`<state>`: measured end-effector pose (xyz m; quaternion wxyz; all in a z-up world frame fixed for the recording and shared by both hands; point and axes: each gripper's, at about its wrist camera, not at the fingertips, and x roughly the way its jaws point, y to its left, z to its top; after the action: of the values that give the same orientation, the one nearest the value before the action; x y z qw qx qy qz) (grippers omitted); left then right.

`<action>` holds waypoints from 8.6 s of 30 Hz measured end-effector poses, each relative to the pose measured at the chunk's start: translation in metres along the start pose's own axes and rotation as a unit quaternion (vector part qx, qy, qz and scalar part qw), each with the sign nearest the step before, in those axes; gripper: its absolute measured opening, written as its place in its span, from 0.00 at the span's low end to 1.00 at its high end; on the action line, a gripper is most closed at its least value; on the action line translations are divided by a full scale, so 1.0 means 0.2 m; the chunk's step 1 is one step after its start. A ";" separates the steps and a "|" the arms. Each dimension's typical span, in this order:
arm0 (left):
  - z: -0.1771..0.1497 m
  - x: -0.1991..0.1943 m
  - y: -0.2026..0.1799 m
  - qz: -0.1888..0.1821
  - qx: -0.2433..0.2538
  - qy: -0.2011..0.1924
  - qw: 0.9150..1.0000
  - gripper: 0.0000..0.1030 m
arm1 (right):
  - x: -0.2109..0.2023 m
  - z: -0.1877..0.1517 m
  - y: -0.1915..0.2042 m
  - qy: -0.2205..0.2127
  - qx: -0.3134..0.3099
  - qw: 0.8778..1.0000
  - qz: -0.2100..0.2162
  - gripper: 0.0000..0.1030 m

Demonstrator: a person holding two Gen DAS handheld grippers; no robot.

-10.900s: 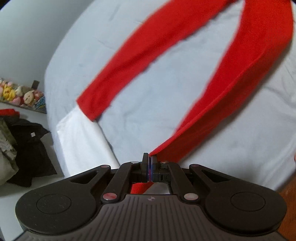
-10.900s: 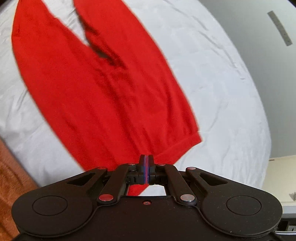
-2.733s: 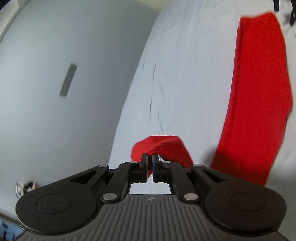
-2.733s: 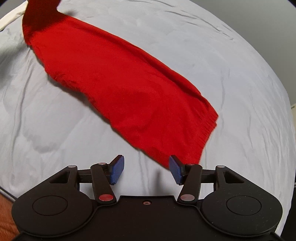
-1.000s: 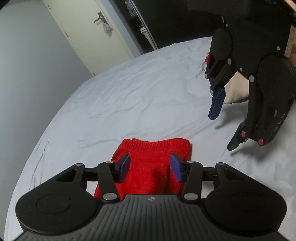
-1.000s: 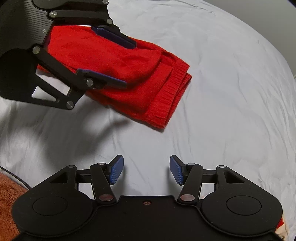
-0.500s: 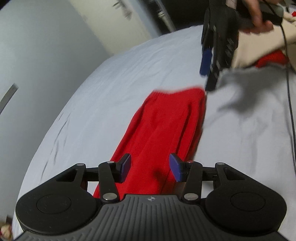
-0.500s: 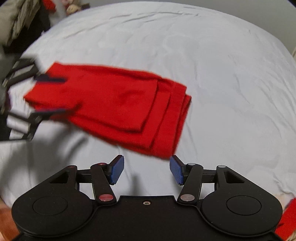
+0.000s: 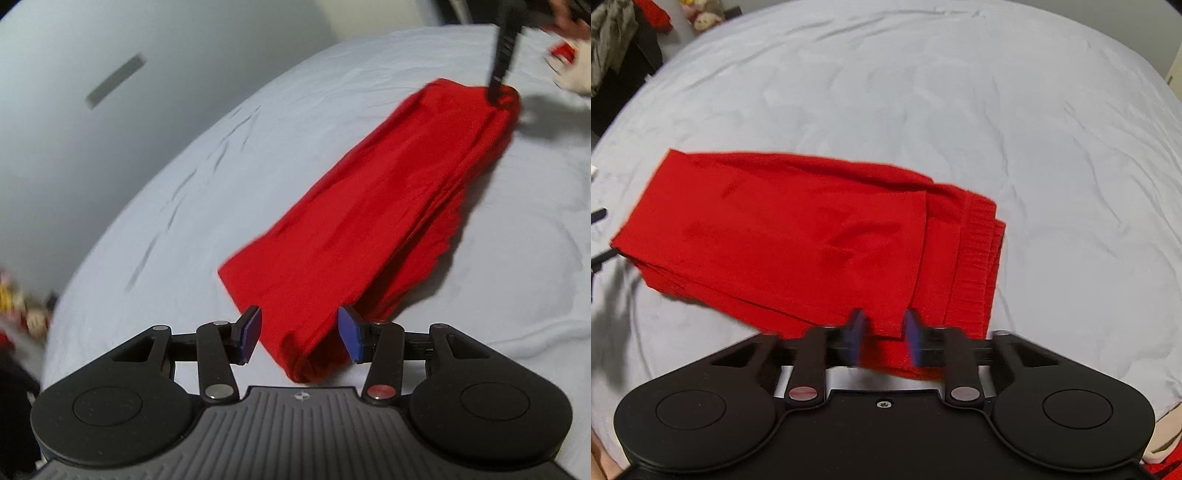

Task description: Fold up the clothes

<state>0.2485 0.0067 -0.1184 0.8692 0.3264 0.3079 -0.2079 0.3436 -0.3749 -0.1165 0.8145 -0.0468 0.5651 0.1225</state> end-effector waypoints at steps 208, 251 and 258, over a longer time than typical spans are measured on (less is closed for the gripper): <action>0.07 0.41 0.34 -0.126 -0.161 0.025 0.978 0.36 | 0.25 0.25 1.08 -0.113 -0.200 0.972 0.058 0.22; 0.06 -0.69 0.09 0.048 -0.295 0.048 0.953 0.61 | -0.55 -0.22 1.31 -0.189 0.007 0.981 0.053 0.88; 0.03 -0.79 0.06 0.056 -0.323 0.032 0.944 0.70 | -0.66 -0.35 1.31 -0.214 0.059 0.972 0.075 0.96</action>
<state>0.1428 0.0376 -0.0032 0.9278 0.0516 0.3675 -0.0383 0.1710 -0.1561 -0.0023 0.9063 0.0707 0.3859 0.1569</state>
